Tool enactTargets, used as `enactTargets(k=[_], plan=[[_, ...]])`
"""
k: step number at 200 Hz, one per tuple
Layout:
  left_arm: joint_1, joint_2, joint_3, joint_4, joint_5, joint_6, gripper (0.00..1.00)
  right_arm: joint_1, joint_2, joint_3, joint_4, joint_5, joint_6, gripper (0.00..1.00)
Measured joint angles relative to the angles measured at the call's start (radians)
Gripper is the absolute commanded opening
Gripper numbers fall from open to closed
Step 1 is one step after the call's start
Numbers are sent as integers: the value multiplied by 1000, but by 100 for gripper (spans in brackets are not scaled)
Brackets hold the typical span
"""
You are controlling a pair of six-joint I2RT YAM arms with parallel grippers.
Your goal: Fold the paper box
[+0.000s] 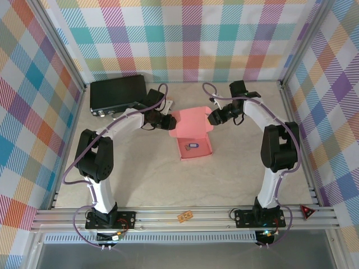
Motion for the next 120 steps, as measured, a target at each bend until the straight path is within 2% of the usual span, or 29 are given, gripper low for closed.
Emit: enactTargets(k=[21, 76, 120], plan=[[0, 4, 14, -9, 0, -1, 25, 0, 14, 11, -11, 0, 0, 38], [0, 11, 23, -13, 6, -8, 17, 6, 19, 16, -16, 0, 3, 18], [0, 14, 44, -13, 16, -10, 9, 9, 16, 13, 1, 15, 32, 10]])
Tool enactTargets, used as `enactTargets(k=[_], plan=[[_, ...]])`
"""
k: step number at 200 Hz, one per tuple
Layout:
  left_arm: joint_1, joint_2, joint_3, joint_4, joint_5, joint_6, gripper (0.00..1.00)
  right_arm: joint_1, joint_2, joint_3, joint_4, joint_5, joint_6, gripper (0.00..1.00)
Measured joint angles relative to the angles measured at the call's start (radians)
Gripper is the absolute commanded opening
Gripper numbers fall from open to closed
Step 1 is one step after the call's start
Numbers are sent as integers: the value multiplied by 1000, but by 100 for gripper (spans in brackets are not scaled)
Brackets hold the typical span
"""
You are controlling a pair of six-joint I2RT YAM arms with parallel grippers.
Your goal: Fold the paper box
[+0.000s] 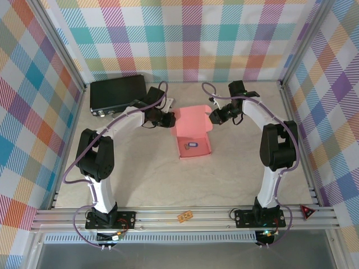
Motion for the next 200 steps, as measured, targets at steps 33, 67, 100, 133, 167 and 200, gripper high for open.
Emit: enactTargets(k=[33, 67, 100, 133, 167, 200], plan=[[0, 12, 25, -2, -1, -1, 6, 18, -48, -64, 70, 47, 49, 8], [0, 18, 30, 2, -20, -6, 5, 52, -133, -174, 179, 129, 122, 8], [0, 18, 30, 27, -55, -10, 4, 84, -193, -275, 306, 206, 191, 8], [0, 17, 14, 94, -89, -25, 4, 115, -230, -340, 420, 285, 244, 7], [-1, 13, -31, 186, -116, -43, 5, 151, -243, -388, 516, 377, 278, 7], [-2, -6, -89, 268, -150, -65, 7, 187, -245, -427, 600, 462, 309, 7]])
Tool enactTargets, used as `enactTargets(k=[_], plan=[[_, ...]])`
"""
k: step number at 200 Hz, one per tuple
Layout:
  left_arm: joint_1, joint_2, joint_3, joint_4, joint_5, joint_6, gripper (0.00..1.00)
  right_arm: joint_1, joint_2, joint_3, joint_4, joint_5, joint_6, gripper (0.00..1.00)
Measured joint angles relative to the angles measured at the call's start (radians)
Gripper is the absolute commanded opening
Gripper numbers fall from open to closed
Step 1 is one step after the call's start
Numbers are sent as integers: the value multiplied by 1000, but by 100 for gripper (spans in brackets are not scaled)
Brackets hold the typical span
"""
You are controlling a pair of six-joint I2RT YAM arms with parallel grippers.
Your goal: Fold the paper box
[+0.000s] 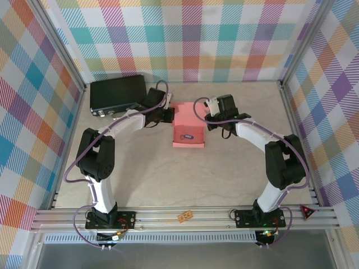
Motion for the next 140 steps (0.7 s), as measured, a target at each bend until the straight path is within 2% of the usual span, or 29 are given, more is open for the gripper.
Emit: enactTargets(k=[66, 140], plan=[[-13, -77, -118, 131, -52, -26, 8, 59, -50, -76, 116, 124, 28, 8], [-25, -93, -200, 236, -81, -76, 10, 101, -56, -102, 164, 190, 54, 9]])
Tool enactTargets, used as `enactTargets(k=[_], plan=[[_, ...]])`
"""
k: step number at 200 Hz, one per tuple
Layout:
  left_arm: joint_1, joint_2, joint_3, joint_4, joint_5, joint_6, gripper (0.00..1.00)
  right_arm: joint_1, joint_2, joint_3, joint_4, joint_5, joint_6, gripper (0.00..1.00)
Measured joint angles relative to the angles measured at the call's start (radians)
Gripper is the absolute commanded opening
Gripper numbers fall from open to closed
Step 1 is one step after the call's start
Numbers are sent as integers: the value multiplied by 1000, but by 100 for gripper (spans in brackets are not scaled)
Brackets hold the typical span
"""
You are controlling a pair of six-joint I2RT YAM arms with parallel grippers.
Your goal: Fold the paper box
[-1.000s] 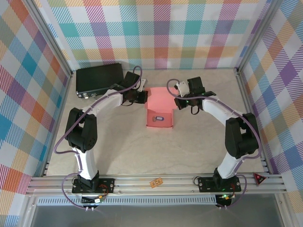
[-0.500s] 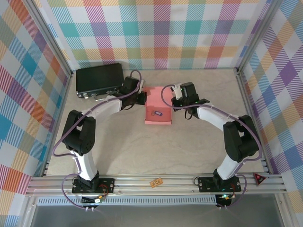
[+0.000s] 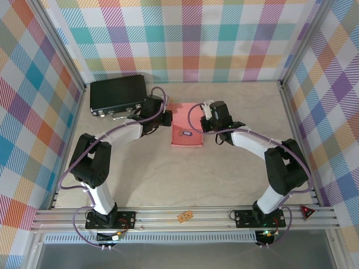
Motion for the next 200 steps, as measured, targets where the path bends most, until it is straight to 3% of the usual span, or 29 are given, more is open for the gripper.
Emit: enactTargets(k=[22, 93, 200], plan=[[-1, -5, -20, 29, -8, -20, 16, 7, 0, 0, 9, 15, 19, 12], [-8, -11, -40, 52, -14, -53, 21, 18, 0, 0, 14, 30, 51, 26], [-10, -25, -54, 51, -15, -81, 17, 18, 14, 15, -77, 63, 130, 25]])
